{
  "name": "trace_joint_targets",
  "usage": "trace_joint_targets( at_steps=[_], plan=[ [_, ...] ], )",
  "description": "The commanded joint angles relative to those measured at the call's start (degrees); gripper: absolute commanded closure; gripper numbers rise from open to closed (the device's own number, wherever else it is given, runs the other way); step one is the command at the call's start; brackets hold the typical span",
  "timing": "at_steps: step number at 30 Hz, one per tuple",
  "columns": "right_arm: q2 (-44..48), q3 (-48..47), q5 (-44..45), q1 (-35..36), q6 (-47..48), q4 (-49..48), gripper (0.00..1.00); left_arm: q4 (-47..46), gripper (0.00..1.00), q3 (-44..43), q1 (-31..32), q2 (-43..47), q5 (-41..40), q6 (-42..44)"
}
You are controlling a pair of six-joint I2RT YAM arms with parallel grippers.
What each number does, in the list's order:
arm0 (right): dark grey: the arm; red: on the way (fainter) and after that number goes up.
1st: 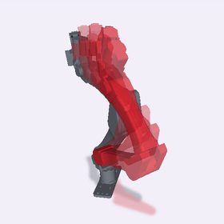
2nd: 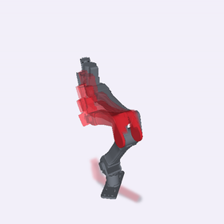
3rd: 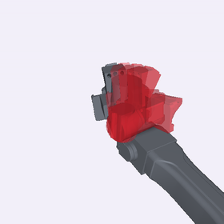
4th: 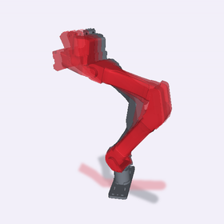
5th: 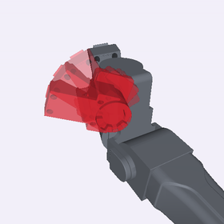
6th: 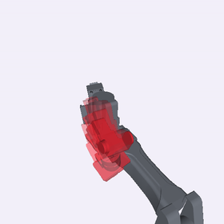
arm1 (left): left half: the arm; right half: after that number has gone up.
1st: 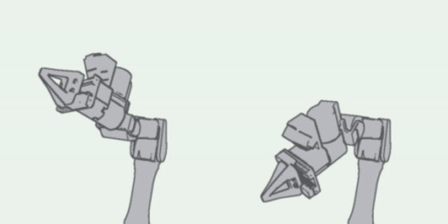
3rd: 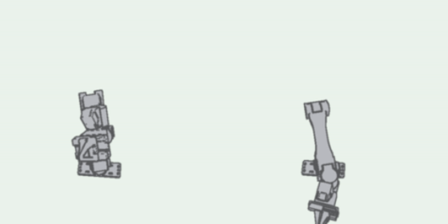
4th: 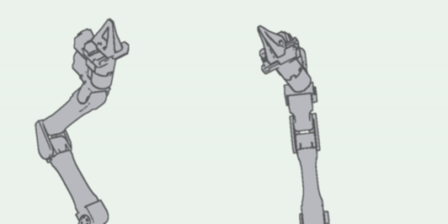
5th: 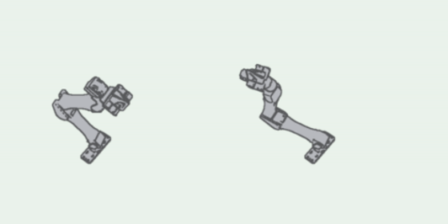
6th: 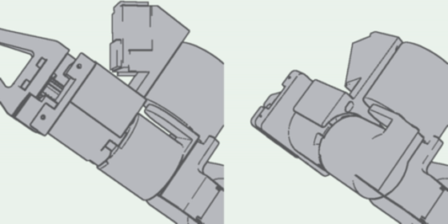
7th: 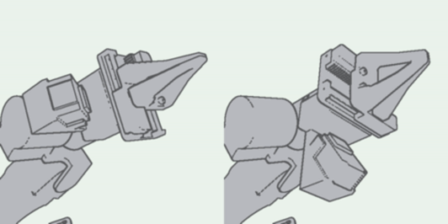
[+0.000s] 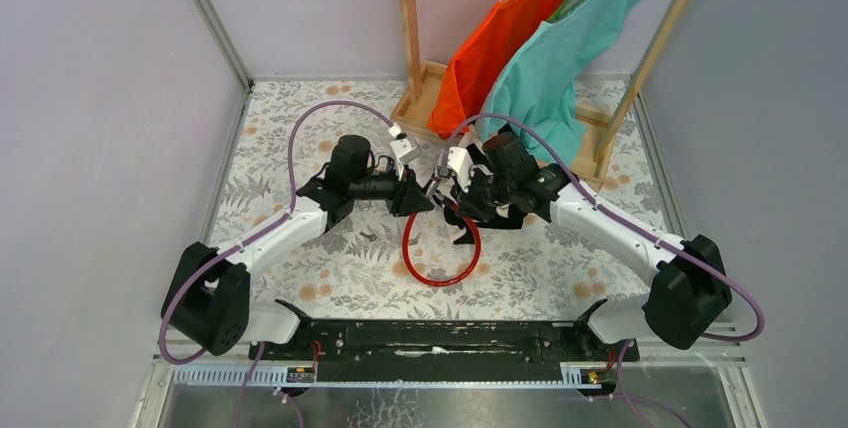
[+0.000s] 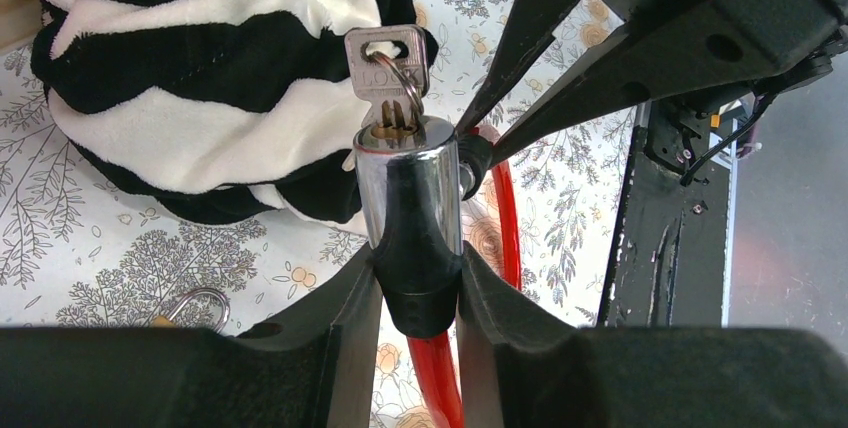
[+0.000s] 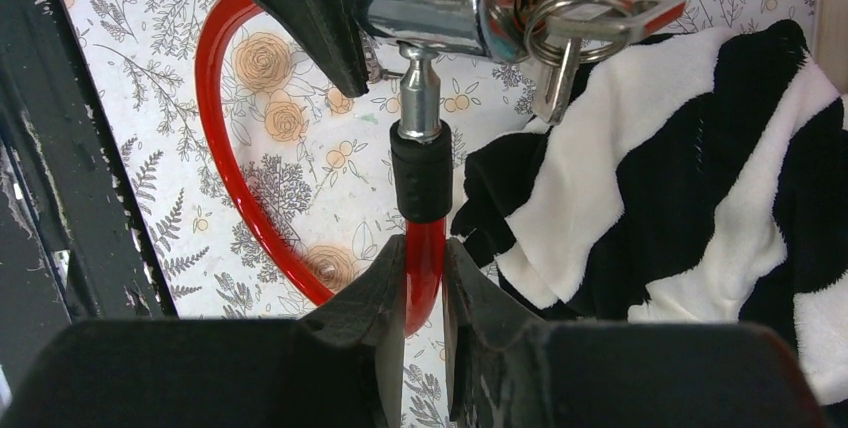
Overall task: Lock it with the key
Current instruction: Lock the lock.
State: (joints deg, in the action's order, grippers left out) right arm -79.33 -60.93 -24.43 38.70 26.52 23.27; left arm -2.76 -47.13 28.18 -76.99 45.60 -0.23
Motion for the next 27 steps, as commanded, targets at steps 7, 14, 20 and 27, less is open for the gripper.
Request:
trace_joint_targets(
  at_steps=[7,14,20,27],
  plan=[
    [-0.39,-5.03,-0.92,1.03,-2.18,-0.54,1.00,-2.59,1.00,-0.18,1.50,0.49,-2.90,4.34],
    [-2.66,-9.70,-3.67,1.03,-3.19,2.16,1.00,-1.47,1.00,-0.77,2.42,0.39,-7.08,5.44],
    [-3.71,-12.57,-6.37,1.11,-3.83,3.08,1.00,-1.18,1.00,-0.86,2.84,0.22,-9.31,5.94],
    [-4.57,-15.28,-7.54,1.03,-4.55,2.83,1.00,-0.85,1.00,-0.62,3.28,0.60,-9.73,7.06]
  ],
)
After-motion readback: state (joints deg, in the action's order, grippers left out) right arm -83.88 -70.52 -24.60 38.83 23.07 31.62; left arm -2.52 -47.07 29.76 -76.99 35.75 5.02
